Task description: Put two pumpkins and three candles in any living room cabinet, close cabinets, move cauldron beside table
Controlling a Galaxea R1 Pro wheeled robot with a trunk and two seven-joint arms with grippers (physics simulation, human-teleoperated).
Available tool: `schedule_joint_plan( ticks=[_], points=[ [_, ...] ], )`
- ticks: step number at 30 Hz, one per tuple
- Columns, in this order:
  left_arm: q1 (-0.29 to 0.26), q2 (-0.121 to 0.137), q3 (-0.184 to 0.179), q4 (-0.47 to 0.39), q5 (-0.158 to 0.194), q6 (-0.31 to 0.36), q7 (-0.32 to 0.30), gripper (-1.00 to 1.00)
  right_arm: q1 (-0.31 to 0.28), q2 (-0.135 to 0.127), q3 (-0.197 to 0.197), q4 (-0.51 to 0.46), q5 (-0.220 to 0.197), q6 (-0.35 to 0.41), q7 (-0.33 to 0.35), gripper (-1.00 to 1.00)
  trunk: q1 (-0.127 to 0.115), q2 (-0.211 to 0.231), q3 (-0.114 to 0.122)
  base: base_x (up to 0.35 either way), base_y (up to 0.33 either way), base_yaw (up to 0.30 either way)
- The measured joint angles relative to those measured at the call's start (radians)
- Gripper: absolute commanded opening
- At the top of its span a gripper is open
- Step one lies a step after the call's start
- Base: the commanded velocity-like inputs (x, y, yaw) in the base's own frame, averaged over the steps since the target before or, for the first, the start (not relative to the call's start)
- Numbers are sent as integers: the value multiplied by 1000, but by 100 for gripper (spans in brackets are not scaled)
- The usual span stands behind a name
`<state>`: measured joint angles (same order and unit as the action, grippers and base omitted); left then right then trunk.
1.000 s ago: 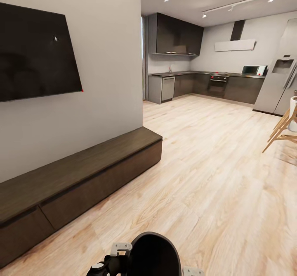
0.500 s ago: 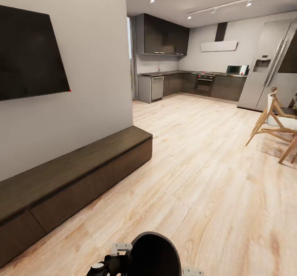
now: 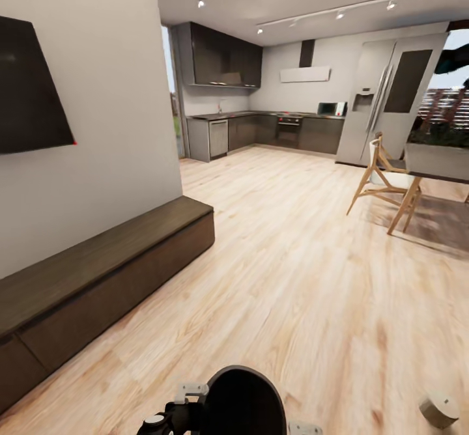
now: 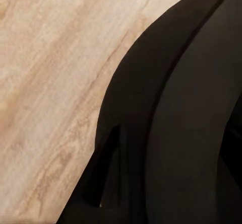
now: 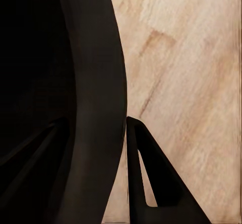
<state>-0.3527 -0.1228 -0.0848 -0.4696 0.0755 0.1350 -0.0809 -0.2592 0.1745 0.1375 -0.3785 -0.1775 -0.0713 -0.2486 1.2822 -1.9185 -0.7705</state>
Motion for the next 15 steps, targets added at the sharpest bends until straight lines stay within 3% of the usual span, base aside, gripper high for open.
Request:
schedule_joint_plan(
  ticks=[7,15],
  points=[
    [1,0,0,0,1,-2,0,-100,0,0,2,-1,0,1,-2,-100,0,0,0,-51,0,-279],
    [1,0,0,1,1,-2,0,-100,0,0,1,2,0,-2,0,-100,0,0,0,-292,0,-278]
  ],
)
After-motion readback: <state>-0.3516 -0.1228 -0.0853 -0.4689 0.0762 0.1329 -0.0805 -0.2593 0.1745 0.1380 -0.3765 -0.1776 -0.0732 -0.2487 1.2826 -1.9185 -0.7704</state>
